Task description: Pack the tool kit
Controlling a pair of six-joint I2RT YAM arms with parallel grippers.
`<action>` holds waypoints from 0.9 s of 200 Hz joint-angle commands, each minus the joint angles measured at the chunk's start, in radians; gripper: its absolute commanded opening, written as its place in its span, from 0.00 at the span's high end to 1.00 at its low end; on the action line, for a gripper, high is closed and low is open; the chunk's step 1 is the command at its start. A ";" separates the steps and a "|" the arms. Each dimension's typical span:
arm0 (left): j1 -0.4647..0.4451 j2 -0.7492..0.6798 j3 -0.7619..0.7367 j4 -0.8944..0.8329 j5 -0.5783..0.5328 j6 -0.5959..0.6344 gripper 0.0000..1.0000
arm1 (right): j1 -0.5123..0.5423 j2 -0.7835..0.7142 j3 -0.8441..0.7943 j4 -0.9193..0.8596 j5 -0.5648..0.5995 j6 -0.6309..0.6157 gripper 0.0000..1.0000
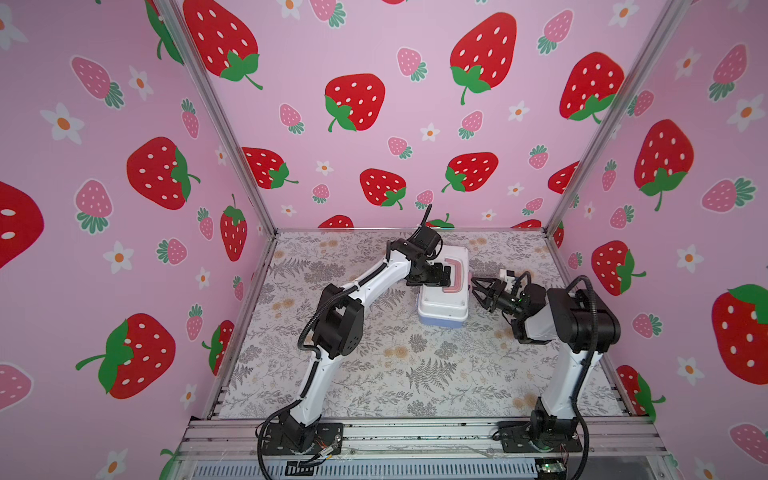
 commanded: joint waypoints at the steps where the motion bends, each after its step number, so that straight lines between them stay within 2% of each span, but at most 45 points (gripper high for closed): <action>1: -0.025 0.101 -0.077 -0.107 0.073 -0.014 0.04 | 0.024 -0.088 0.060 -0.081 -0.025 -0.164 0.50; 29: -0.025 0.101 -0.079 -0.108 0.070 -0.012 0.04 | 0.025 -0.147 0.087 -0.307 0.002 -0.327 0.55; 66: -0.026 0.104 -0.076 -0.118 0.062 -0.009 0.04 | 0.026 -0.187 0.111 -0.498 0.043 -0.459 0.58; 180: -0.025 0.109 -0.069 -0.136 0.051 -0.009 0.04 | 0.066 -0.129 0.128 -0.558 0.093 -0.498 0.59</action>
